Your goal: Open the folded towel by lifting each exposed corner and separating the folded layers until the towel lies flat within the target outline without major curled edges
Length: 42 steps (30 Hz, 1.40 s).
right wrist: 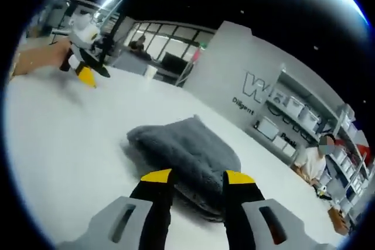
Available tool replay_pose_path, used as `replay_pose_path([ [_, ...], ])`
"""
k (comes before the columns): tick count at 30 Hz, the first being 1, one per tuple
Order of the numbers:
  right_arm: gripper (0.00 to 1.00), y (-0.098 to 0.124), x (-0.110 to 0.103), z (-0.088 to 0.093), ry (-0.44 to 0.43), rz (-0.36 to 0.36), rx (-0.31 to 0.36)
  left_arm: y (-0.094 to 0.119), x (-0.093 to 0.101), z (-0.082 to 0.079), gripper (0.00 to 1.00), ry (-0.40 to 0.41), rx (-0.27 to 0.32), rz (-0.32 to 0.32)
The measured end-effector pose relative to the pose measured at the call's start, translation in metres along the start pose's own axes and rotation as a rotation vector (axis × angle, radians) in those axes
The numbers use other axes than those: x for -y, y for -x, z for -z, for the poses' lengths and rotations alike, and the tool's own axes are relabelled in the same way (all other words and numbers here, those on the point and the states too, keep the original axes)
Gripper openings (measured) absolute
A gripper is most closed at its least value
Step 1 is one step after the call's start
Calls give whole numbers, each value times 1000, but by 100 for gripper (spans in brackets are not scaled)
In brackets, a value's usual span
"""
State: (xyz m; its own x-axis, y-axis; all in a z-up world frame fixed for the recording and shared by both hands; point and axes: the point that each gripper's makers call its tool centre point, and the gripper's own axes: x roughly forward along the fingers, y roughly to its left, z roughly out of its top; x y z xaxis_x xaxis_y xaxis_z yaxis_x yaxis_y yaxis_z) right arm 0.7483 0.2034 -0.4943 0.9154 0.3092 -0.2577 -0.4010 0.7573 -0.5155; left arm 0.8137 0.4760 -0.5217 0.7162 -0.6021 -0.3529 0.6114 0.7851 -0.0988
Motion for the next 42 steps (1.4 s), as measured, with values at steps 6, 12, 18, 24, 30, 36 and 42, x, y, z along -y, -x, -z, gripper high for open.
replay_pose_path([
  [6,25,-6,-16,-13,215,33,10,1,-1,1,95,-1,-4,-1],
  [12,28,-17,-32,-10,327,27,-21,1,0,1,95,0,-4,3],
  [18,19,-23,-38,-19,369,24,10,1,1,2,95,0,-9,7],
  [24,0,-28,-41,-17,375,2,8,0,1,4,95,-1,-18,13],
  [30,0,-26,-40,-17,334,-9,18,-1,2,6,95,-1,-25,14],
  [36,0,-19,-26,-24,237,17,60,0,3,6,94,-7,-30,13],
  [42,0,-7,7,-25,193,127,75,-1,3,6,94,-9,-31,15],
])
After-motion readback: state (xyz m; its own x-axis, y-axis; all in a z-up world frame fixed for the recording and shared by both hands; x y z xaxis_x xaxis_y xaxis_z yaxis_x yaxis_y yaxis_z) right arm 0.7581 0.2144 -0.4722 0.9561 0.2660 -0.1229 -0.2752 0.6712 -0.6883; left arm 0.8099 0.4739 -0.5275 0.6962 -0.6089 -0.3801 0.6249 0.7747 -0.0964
